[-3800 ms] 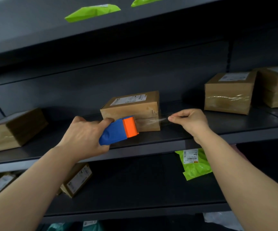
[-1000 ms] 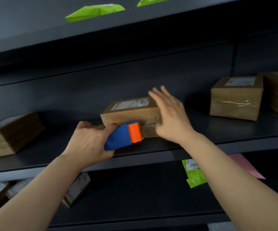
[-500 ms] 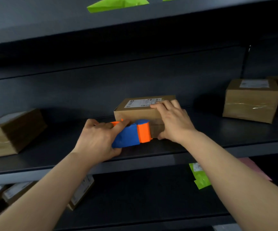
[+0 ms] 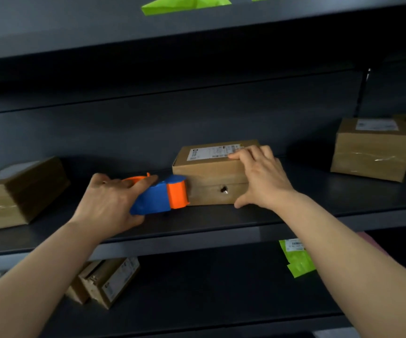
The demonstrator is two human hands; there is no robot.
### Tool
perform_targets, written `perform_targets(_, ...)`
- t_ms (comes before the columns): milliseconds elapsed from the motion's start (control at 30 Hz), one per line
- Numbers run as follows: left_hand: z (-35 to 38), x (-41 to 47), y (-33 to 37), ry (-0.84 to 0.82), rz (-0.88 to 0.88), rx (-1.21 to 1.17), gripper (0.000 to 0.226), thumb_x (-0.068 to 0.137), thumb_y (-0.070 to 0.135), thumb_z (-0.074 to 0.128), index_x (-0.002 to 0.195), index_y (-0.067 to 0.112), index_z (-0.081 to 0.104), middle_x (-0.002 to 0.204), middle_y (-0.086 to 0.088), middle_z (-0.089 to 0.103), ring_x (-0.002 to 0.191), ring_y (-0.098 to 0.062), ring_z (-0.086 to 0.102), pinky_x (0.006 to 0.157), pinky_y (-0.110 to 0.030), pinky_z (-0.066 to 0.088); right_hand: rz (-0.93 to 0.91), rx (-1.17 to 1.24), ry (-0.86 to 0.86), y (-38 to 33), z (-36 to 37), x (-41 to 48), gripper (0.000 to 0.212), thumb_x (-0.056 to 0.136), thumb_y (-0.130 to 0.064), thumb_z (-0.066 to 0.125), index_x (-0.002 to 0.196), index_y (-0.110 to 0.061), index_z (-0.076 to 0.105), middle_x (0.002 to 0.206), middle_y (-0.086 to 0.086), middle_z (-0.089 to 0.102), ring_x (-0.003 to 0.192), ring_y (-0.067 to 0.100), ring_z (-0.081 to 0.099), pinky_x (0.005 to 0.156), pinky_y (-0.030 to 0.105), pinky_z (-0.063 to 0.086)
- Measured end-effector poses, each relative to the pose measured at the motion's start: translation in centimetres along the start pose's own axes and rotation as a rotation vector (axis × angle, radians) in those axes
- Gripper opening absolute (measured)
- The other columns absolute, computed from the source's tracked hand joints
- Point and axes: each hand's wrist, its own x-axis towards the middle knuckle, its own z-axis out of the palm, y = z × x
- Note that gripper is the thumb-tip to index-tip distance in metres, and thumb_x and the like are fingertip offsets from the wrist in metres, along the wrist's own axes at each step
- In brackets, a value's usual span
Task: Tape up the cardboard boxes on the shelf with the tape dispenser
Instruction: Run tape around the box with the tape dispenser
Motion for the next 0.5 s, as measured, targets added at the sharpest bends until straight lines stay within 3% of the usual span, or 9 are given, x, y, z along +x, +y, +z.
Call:
perform_targets(167,0.4,-0.6,0.0,0.056,-0.003,-0.036,0.088,0.050,0.041,0.081,0.133,0.026,0.053,0.080,-0.001,0.069,0.068,-0.026,0.066,0.075,-0.043,0.043,0.012,-0.005,0.005,-0.1,0.0,-0.1,0.111,0.050,-0.049,0.090,0.141,-0.035,0.028,0.137,-0.006,0.032,0.128,0.019,0.023,0.105,0.038,0.031)
perform_targets(367,0.7,-2.7,-2.6,0.076,-0.074,-0.059,0.078,0.059,0.051,0.056,0.133,0.027,0.050,0.081,-0.001,0.070,0.069,-0.026,0.067,0.073,-0.044,0.045,0.025,-0.020,0.016,0.0,0.0,0.0,0.109,0.049,-0.052,0.089,0.139,-0.036,0.029,0.137,-0.007,0.034,0.128,0.018,0.025,0.104,0.039,0.032)
perform_targets(500,0.6,-3.5,-3.8,0.024,-0.058,-0.010,0.086,0.053,0.046,0.078,0.132,0.026,0.051,0.083,-0.001,0.069,0.073,-0.026,0.067,0.077,-0.048,0.046,0.041,-0.027,0.035,-0.4,0.3,0.1,0.108,0.049,-0.054,0.088,0.138,-0.036,0.030,0.135,-0.006,0.034,0.128,0.019,0.025,0.105,0.039,0.031)
